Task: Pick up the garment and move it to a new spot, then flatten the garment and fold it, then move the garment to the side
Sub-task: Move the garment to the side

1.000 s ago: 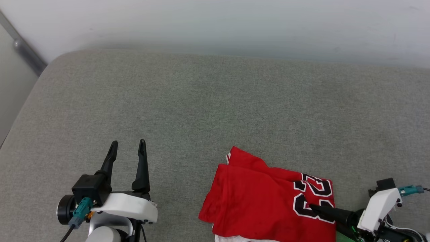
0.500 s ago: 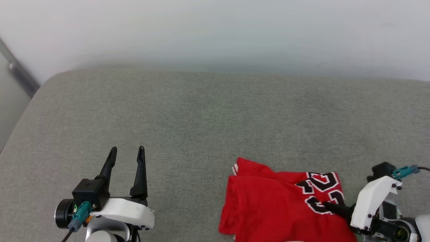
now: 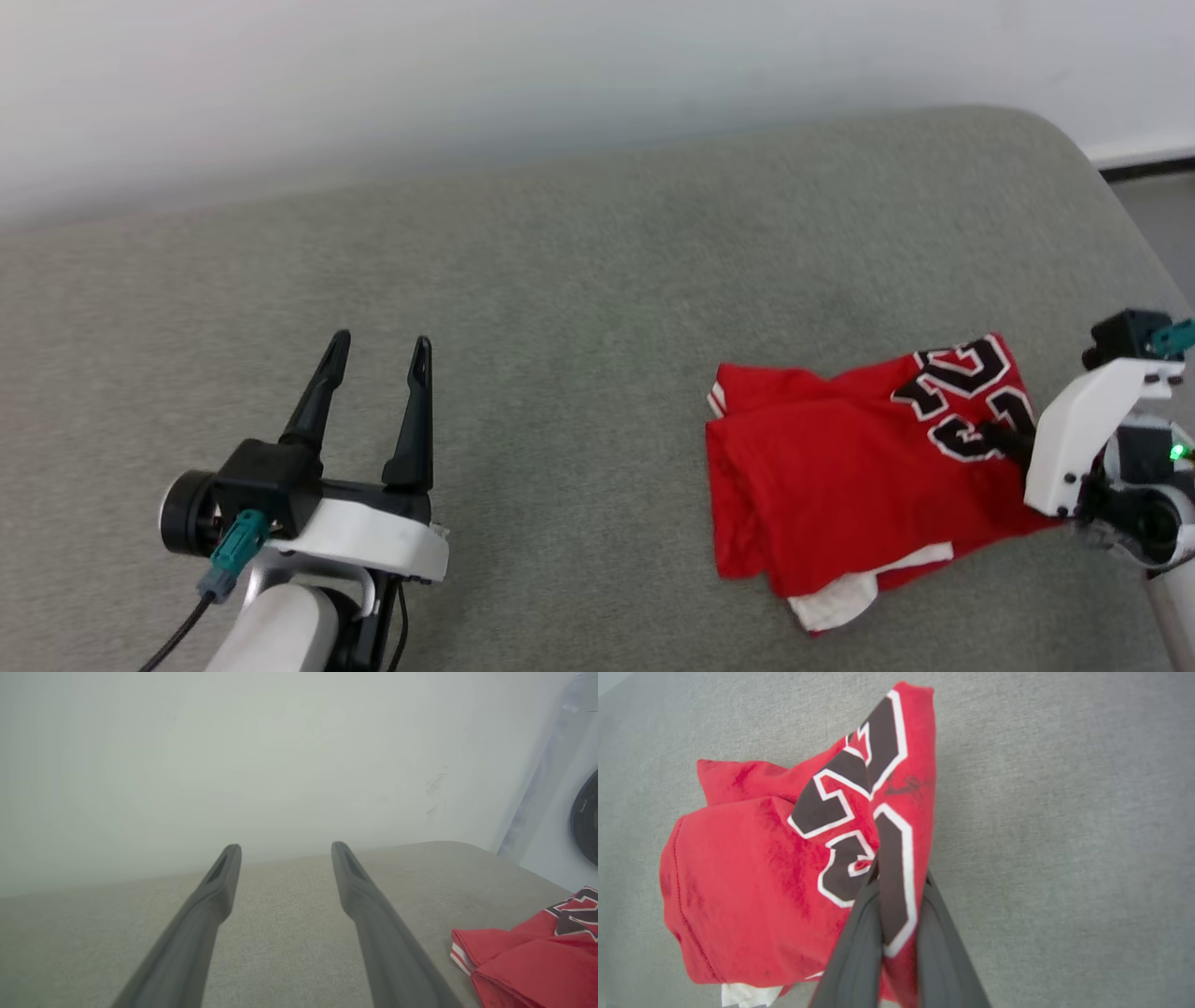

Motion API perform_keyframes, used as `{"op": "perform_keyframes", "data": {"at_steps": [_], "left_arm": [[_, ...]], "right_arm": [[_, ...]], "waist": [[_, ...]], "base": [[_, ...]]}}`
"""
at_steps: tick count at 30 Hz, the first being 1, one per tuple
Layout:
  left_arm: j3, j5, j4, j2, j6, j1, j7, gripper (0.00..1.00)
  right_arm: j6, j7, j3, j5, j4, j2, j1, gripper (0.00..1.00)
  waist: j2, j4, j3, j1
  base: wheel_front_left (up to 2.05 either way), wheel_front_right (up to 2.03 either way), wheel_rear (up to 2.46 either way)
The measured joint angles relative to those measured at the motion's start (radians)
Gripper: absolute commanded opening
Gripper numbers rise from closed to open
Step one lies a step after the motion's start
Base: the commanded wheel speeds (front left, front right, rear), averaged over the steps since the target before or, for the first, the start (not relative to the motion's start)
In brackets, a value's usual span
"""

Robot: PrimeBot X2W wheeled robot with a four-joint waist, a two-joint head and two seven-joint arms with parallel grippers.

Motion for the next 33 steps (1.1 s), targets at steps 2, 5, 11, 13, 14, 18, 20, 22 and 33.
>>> {"op": "perform_keyframes", "data": {"at_steps": [2, 5, 11, 13, 14, 18, 20, 22, 33], "left_arm": [[-0.007, 0.013, -0.017, 0.006, -0.001, -0.031, 0.008, 1.0], [-0.017, 0.037, -0.045, 0.027, -0.013, -0.092, 0.03, 1.0], [-0.045, 0.083, -0.088, 0.053, -0.036, -0.213, 0.08, 1.0], [-0.056, 0.096, -0.102, 0.059, -0.046, -0.246, 0.097, 1.0], [-0.063, 0.108, -0.11, 0.067, -0.053, -0.263, 0.107, 1.0], [-0.079, 0.127, -0.134, 0.089, -0.073, -0.319, 0.141, 1.0], [-0.082, 0.136, -0.147, 0.094, -0.078, -0.339, 0.155, 1.0], [-0.083, 0.142, -0.156, 0.1, -0.08, -0.354, 0.163, 1.0], [-0.077, 0.133, -0.14, 0.115, -0.066, -0.344, 0.166, 1.0]], "right_arm": [[0.0, -0.021, 0.008, -0.012, 0.019, -0.018, -0.051, 0.0], [0.0, -0.064, 0.01, -0.018, 0.054, -0.04, -0.124, 0.0], [0.0, -0.197, -0.051, -0.058, 0.147, -0.118, -0.25, 0.0], [0.0, -0.248, -0.075, -0.07, 0.178, -0.141, -0.286, 0.0], [0.0, -0.271, -0.09, -0.072, 0.191, -0.151, -0.304, 0.0], [0.0, -0.354, -0.134, -0.102, 0.25, -0.187, -0.377, 0.0], [0.0, -0.404, -0.16, -0.13, 0.282, -0.196, -0.405, 0.0], [0.0, -0.438, -0.181, -0.15, 0.328, -0.197, -0.433, 0.0], [0.0, -0.696, -0.208, -0.265, 0.489, -0.136, -0.49, 1.0]], "waist": [[0.0, -0.033, 0.037, 0.0], [0.0, -0.077, 0.102, 0.0001], [0.0, -0.14, 0.245, 0.0001], [0.0, -0.153, 0.291, 0.0001], [0.0, -0.158, 0.314, 0.0001], [0.0, -0.17, 0.399, 0.0001], [0.0, -0.172, 0.435, 0.0001], [0.0, -0.171, 0.468, 0.0001], [0.0, -0.164, 0.494, 0.0001]], "base": [[0.0, 0.0, 0.0], [0.0, 0.0, 0.0], [0.0, 0.0, 0.0], [0.0, 0.0, 0.0], [0.0, 0.0, 0.0], [0.0, 0.0, 0.0], [0.0, 0.0, 0.0], [0.0, 0.0, 0.0], [0.0, 0.0, 0.0]]}}
